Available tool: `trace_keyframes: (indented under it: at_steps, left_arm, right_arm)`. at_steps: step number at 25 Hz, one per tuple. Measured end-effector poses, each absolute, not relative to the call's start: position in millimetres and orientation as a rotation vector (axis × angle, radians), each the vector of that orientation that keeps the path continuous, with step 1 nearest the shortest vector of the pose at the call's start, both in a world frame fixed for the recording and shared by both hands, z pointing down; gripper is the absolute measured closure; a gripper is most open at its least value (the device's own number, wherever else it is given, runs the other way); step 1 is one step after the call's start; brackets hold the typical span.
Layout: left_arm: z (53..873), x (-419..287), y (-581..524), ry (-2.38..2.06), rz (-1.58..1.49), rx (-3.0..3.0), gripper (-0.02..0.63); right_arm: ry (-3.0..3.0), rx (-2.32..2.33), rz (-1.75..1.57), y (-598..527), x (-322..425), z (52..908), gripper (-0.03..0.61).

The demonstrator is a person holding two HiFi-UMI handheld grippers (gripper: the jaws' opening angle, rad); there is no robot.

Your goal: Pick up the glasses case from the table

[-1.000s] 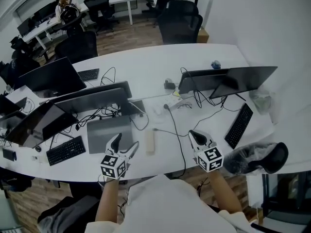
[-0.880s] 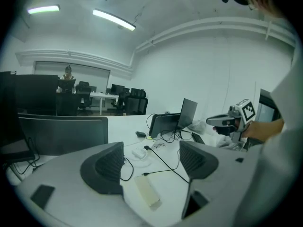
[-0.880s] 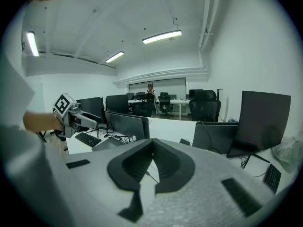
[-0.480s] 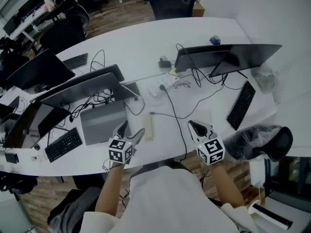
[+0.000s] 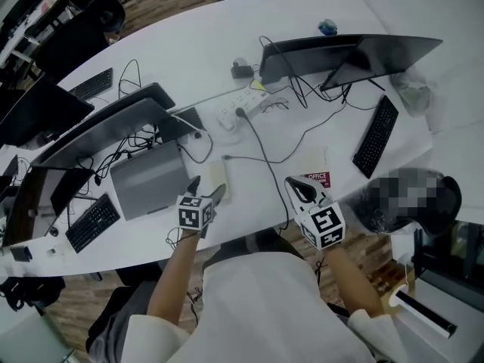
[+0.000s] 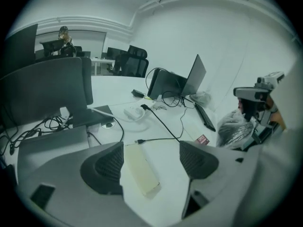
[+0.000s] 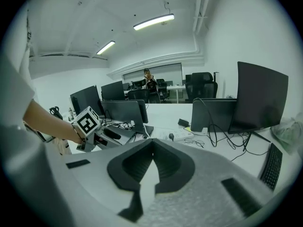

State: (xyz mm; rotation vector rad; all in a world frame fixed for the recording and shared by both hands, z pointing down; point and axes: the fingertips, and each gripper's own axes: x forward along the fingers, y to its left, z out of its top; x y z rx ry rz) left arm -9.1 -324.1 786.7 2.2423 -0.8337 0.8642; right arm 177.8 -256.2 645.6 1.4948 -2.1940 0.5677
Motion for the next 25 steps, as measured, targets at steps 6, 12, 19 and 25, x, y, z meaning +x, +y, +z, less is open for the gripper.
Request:
trace_keyframes:
  at_steps: [6,12,19,25]
  left_arm:
    - [832.1,2.1,-323.1,-0.822,0.963,2.175,0.268]
    - [879.3,6.3,-320.1,-0.818,1.072,2.091,0.267]
    - [930.0,2.2,-318.7,-0.880,1.201,2.047,0.249]
    - [954.1,5.0,-320.1,-0.936,1.245,1.989,0.236]
  right_arm:
    - [-2.184,1.484,0.613,-254.2,179.9,665.8,0.580]
    - [-2.178,1.463,0.666,-255.1,177.8,685.0,0.580]
    - [-2.171,1.408,0.697,-254.8,173.2,705.3,0.580]
    - [-2.168,1.378,0.716,-256.1,171.5,720.2,0.580]
